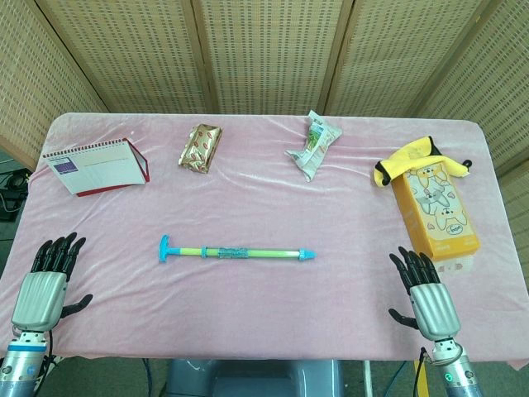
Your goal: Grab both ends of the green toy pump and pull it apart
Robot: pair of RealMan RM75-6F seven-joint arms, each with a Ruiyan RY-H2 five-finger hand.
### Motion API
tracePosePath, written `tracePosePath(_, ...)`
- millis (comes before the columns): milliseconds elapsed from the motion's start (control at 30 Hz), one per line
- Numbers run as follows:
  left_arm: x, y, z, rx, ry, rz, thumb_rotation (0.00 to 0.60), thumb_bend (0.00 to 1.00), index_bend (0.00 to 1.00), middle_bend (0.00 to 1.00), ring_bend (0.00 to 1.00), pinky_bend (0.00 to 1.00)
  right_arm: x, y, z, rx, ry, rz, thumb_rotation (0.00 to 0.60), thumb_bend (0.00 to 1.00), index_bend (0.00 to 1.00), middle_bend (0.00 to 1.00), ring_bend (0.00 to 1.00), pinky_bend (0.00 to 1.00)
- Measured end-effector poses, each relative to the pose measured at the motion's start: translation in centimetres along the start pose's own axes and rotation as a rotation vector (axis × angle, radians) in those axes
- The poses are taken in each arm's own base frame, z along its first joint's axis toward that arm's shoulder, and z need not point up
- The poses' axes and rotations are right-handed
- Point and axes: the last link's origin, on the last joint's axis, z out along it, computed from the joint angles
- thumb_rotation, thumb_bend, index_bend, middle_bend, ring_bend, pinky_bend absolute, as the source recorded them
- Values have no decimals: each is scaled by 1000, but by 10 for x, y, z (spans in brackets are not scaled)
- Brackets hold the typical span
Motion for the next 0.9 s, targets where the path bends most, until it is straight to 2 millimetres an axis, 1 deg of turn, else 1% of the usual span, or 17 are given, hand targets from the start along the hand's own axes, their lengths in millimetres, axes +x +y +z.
tracePosePath(300,0,2,-1,-6,4,-1,600,155,0,0,0,0,7,-2,-1,24,42,23,600,172,0,0,0,0)
tracePosePath(700,0,5,0,-16,7,1,600,156,0,0,0,0,13,0,-2,18,60,37,600,171,0,0,0,0)
tracePosePath(733,0,6,0,-14,14,4,600,162,0,0,0,23,15,0,-2,16,63,43,600,171,0,0,0,0)
tracePosePath(767,0,7,1,-10,20,6,600,170,0,7,23,89,16,1,-2,14,66,47,600,172,0,0,0,0)
tracePosePath(800,1,8,1,-4,30,8,600,178,1,42,75,157,18,2,-2,12,69,51,600,172,0,0,0,0)
tracePosePath(833,1,10,4,2,46,7,600,189,15,141,188,287,19,2,-2,11,71,56,600,172,0,0,0,0)
tracePosePath(867,0,13,6,5,60,-1,600,196,46,285,337,413,20,2,-2,10,71,59,600,172,0,0,0,0)
tracePosePath(900,0,16,8,6,74,-11,600,199,73,391,427,481,20,2,-2,10,70,60,600,172,0,0,0,0)
